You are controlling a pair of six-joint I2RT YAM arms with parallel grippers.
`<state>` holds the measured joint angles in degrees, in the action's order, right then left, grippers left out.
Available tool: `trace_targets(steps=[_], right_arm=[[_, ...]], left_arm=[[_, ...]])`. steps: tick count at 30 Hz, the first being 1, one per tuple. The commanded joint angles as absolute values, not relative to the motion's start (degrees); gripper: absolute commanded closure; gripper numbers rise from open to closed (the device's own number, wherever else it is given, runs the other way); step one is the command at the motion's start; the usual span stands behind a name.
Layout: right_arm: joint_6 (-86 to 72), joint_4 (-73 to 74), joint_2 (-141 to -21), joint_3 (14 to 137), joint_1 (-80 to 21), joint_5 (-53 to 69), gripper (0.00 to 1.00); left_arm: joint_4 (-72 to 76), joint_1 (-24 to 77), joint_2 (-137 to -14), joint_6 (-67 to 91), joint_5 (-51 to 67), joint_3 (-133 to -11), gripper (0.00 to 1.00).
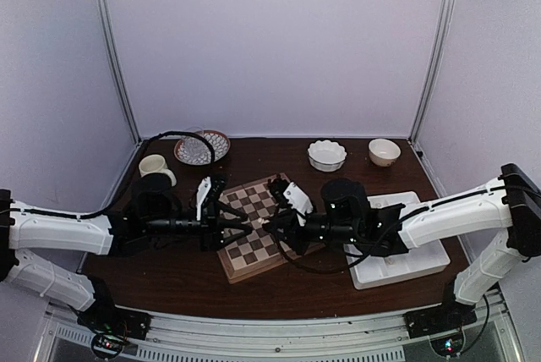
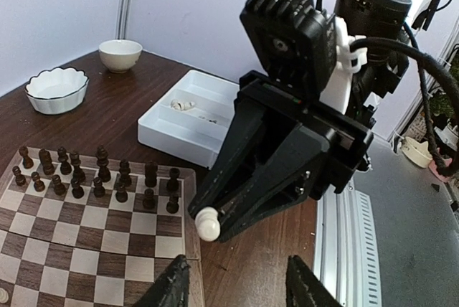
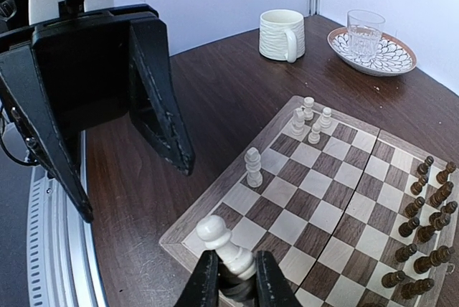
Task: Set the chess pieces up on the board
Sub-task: Pass from the right arm to the left
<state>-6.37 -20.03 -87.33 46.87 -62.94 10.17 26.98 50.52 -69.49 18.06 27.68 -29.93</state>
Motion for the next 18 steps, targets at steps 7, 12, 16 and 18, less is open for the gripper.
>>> trace_targets(steps=[7, 12, 16, 18], right_arm=[[-4.64, -19.88, -88.67, 49.29, -65.04, 9.23, 0.88], [-4.47, -19.94, -88.65, 49.39, -65.62, 9.24, 0.88], [-4.25, -19.79, -88.68, 49.48, -66.03, 9.17, 0.88], [-4.09, -19.78, -88.69, 49.56, -66.17, 9.21, 0.88]], left_arm=[[28.48, 52.10, -72.32, 17.23, 26.95, -33.04, 0.53], [27.69, 52.29, -73.06, 17.14, 26.76, -33.69, 0.60], [27.36, 52.29, -73.48, 17.06, 26.81, -34.05, 0.73], [27.12, 52.25, -73.72, 17.12, 26.53, -34.18, 0.75]])
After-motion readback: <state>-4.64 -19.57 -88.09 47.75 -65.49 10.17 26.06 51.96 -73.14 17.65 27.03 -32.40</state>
